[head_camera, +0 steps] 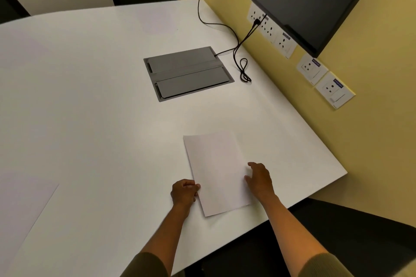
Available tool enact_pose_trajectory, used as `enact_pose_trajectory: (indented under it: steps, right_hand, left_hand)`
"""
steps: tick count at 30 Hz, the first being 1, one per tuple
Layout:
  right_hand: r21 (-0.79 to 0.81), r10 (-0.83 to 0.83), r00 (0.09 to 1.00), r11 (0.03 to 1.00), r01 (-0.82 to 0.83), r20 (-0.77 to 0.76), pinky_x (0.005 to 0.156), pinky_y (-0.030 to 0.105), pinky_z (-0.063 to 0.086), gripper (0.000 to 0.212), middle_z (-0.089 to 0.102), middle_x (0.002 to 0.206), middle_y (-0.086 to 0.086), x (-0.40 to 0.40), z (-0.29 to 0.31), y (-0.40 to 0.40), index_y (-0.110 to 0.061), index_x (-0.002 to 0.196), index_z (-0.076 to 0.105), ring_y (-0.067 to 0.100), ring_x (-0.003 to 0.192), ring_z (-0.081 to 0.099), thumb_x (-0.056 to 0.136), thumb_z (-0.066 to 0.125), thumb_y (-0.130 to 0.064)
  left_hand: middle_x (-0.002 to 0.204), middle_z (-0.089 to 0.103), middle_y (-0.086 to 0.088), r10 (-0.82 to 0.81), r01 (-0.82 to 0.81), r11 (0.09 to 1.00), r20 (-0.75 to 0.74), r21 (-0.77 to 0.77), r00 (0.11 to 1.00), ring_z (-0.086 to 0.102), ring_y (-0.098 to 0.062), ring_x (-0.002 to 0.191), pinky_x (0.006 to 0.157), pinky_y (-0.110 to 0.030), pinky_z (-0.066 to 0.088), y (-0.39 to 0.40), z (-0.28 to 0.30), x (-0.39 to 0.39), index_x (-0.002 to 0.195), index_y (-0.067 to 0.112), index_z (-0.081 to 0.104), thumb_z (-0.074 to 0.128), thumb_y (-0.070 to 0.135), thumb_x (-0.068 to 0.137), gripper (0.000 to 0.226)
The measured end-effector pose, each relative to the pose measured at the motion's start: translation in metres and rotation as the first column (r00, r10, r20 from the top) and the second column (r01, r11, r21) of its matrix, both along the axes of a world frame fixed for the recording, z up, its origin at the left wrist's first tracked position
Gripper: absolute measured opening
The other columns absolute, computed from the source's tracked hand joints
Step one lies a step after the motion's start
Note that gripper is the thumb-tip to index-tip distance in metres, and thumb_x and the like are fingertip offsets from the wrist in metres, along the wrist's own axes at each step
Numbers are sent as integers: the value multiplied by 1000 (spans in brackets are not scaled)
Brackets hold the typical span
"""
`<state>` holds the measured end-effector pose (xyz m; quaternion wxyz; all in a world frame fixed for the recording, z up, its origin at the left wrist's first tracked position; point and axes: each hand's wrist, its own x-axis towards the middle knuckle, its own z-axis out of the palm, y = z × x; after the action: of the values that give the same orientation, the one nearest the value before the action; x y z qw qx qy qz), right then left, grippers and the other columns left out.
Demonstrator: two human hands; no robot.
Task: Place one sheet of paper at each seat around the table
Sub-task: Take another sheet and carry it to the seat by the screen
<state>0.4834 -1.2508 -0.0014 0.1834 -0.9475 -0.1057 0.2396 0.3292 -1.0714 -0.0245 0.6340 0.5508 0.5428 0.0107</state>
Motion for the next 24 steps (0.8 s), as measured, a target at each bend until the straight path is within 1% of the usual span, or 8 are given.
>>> enact_pose_trajectory:
  steps: [2,6,9,11,14,19,21,24]
  right_hand:
    - [-64,107,994,992,-106,16,108,37,39,49,42,146,7,-6,-7,-2,-16,142,45,28,133,42,94,55,-13]
    - [-134,301,947,940,-314,-110,112,35,36,52,27,157,5,-18,-20,-3,-19,146,39,26,140,35,95,51,-13]
    - [-193,351,920,904,-381,-172,117,36,30,59,9,164,2,-22,-29,-4,-22,150,31,24,149,21,94,51,-24]
    - [-219,366,915,891,-397,-168,119,37,27,60,3,166,2,-22,-33,-4,-23,151,29,22,151,15,95,50,-27]
    - [-246,408,902,869,-430,-138,119,41,25,59,2,166,3,-22,-37,-4,-24,151,28,22,151,12,95,50,-26]
    - [-251,438,889,853,-457,-130,118,42,27,59,2,165,4,-19,-38,-8,-23,150,28,22,151,13,96,50,-23]
    - [-254,438,889,852,-457,-130,118,42,27,59,1,165,5,-19,-38,-9,-23,151,27,22,151,12,96,50,-24]
    - [-262,436,891,851,-455,-128,118,42,27,60,0,165,6,-19,-37,-11,-22,151,26,23,151,12,96,50,-24]
  left_hand:
    - [64,67,-10,-12,12,1000,-18,13,1000,55,-13,44,40,-18,46,-3,-3,1,87,-1,70,76,1,75,14]
    - [66,68,-13,-43,47,997,-54,61,998,56,-16,45,43,-20,49,-12,-5,4,90,-1,68,75,1,74,18]
    - [75,70,-14,-46,54,992,-66,113,997,63,-26,62,69,-34,57,-15,-4,7,99,3,64,74,1,73,28]
    - [88,68,-14,-104,121,969,-87,214,991,65,-30,84,85,-36,53,-15,-3,6,108,5,61,75,3,75,36]
    - [120,55,-11,-343,382,823,-168,421,924,56,-27,109,91,-33,46,-18,-5,-4,126,12,54,70,10,81,47]
    - [162,12,-7,-664,773,365,-437,519,607,13,-23,149,119,-33,19,-26,-17,-12,152,19,26,54,30,95,65]
    - [165,1,-6,-687,826,284,-498,487,529,3,-23,152,121,-35,12,-31,-20,-12,155,20,17,49,33,98,66]
    - [164,-8,-8,-687,850,240,-537,470,490,-4,-25,152,123,-36,5,-39,-23,-11,156,18,9,44,32,101,66]
